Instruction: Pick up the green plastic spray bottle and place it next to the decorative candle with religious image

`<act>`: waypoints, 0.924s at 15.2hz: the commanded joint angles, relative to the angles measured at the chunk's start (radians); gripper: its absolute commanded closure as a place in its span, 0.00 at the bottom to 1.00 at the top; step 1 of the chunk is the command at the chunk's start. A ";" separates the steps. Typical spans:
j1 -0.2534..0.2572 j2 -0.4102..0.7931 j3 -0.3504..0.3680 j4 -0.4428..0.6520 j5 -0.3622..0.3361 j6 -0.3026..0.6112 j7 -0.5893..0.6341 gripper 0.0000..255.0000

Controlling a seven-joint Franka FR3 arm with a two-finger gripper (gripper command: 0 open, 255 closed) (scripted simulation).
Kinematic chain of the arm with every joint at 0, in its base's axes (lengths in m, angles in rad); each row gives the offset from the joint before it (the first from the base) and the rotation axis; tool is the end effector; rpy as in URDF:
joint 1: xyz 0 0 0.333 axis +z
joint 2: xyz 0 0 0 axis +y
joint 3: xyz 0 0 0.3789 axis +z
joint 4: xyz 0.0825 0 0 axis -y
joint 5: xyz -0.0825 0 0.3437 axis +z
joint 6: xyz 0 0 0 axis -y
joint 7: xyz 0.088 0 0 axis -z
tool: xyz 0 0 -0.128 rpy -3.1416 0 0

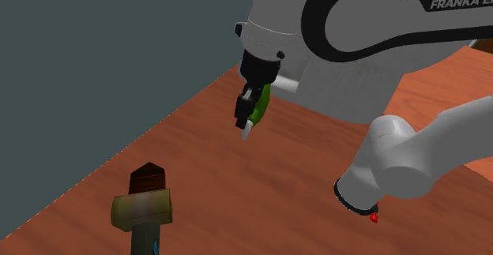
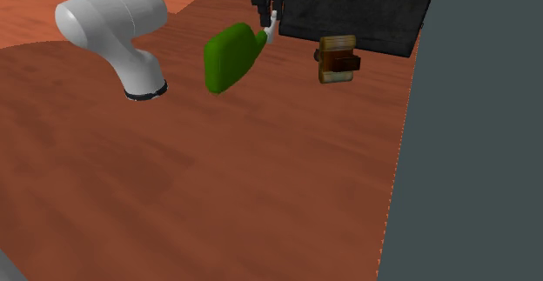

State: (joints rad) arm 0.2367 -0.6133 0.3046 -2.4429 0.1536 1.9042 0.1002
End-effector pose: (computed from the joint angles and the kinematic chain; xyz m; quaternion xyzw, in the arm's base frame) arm 0.2451 0.1894 0.5497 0.9846 0.1723 0.0308 0.0048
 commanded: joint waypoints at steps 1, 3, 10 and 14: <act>0.026 -0.027 0.038 -0.017 0.026 -0.007 0.048 1.00; 0.049 -0.041 0.075 -0.017 0.050 -0.016 0.095 1.00; 0.119 -0.051 0.217 0.018 0.127 -0.040 0.265 1.00; 0.144 -0.030 0.304 0.062 0.161 -0.047 0.367 1.00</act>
State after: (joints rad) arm 0.3735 -0.6443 0.5895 -2.3895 0.3058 1.8611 0.4419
